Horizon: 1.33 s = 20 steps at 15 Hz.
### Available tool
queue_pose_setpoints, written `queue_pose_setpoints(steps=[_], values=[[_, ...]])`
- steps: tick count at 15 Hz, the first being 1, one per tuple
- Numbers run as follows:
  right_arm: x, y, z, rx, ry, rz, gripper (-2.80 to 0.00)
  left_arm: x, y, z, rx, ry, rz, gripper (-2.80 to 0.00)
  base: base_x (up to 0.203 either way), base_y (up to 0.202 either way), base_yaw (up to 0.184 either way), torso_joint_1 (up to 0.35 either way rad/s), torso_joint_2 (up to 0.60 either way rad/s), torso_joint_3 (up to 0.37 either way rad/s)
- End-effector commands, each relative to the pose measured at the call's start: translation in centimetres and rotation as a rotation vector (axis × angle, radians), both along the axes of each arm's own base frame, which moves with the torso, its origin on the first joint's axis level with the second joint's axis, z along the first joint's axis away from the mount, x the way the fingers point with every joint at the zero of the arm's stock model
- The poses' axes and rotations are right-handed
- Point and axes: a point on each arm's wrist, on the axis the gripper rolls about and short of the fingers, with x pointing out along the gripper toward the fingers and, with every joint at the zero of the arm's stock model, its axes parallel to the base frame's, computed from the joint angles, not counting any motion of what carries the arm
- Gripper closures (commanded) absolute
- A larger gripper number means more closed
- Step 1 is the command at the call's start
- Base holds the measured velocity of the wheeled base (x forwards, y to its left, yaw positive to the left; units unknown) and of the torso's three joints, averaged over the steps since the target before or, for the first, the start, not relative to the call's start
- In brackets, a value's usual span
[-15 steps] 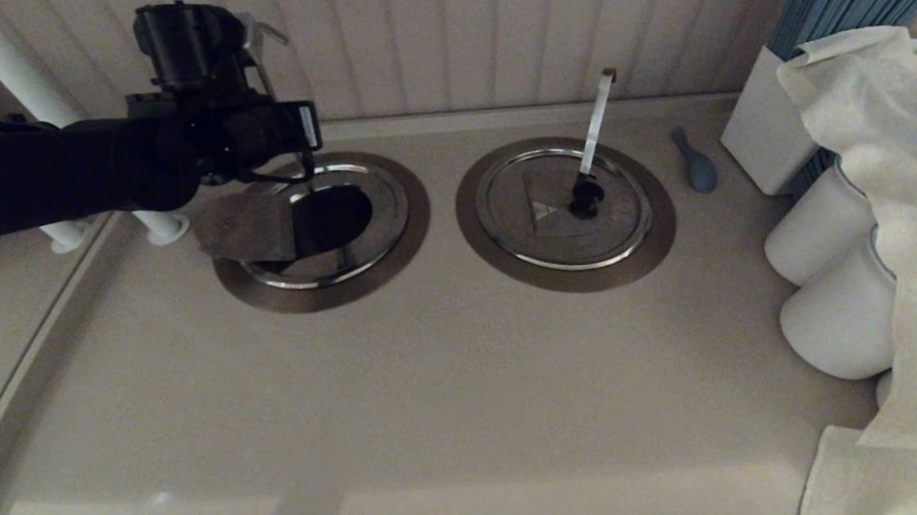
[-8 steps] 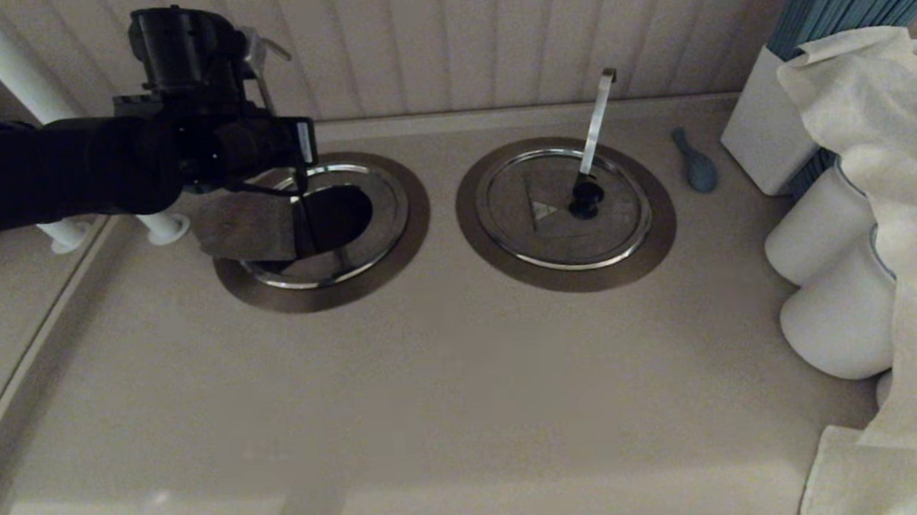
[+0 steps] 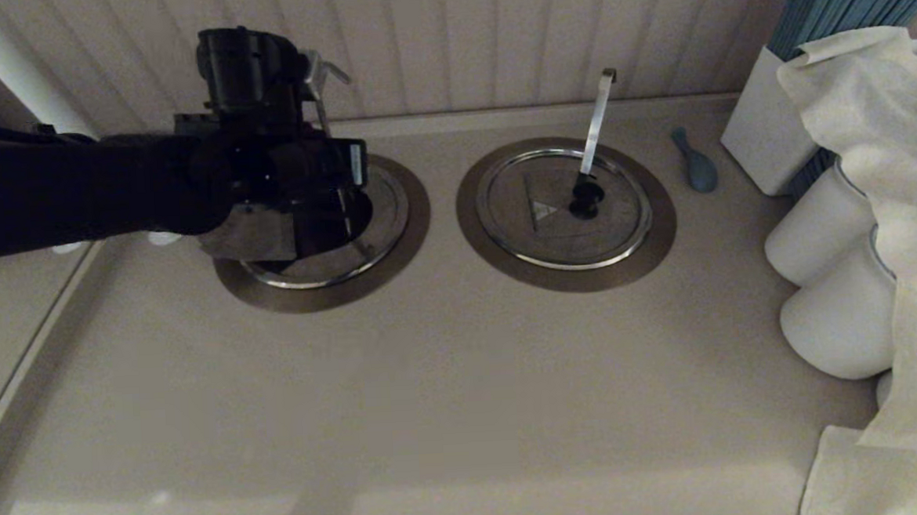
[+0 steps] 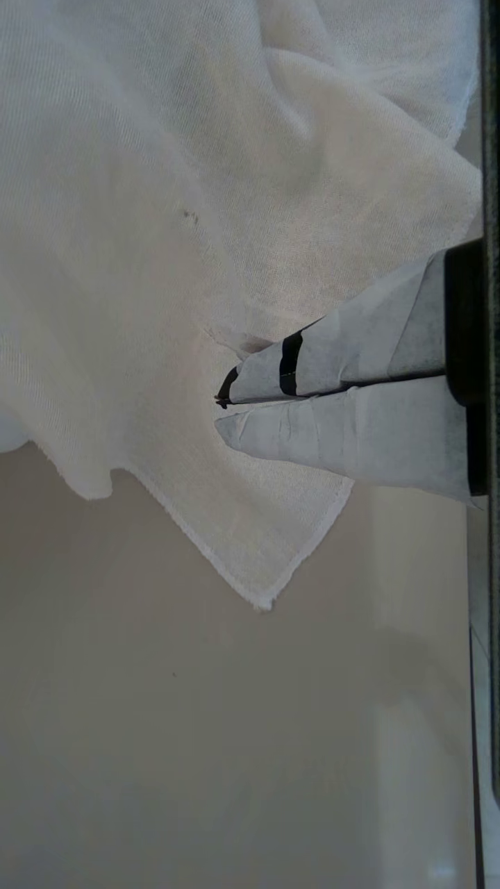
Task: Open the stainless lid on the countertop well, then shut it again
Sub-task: Stir with a spoon
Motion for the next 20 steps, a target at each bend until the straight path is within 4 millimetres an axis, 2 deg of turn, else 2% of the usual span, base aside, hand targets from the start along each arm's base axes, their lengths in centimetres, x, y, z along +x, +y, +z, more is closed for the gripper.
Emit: queue_pose_setpoints(steps=[1, 7, 10, 12, 16, 20], values=[[0.0, 0.0, 0.0, 0.0, 0.002, 0.0, 0.0, 1.1, -0.8, -1.0, -0.006, 0.003, -0.001, 0.0, 0.0, 0.0, 0.0, 0.0, 0.0, 0.0], [0.0, 0.0, 0.0, 0.0, 0.003, 0.0, 0.0, 4.0, -1.6, -2.1, -0.033, -0.033, 0.078, 0.0, 0.0, 0.0, 0.0, 0.0, 0.0, 0.0], [0.0, 0.0, 0.0, 0.0, 0.002, 0.0, 0.0, 6.0, -2.3, -4.4, -0.019, -0.015, 0.122, 0.0, 0.0, 0.0, 0.0, 0.0, 0.0, 0.0], [0.0, 0.0, 0.0, 0.0, 0.002, 0.0, 0.0, 6.7, -2.6, -4.9, -0.029, -0.04, 0.124, 0.0, 0.0, 0.0, 0.0, 0.0, 0.0, 0.0], [0.0, 0.0, 0.0, 0.0, 0.002, 0.0, 0.0, 6.9, -2.6, -4.9, -0.028, -0.043, 0.128, 0.0, 0.0, 0.0, 0.0, 0.0, 0.0, 0.0], [0.0, 0.0, 0.0, 0.0, 0.002, 0.0, 0.0, 7.3, -1.0, -4.3, -0.019, -0.064, 0.171, 0.0, 0.0, 0.0, 0.0, 0.0, 0.0, 0.0]])
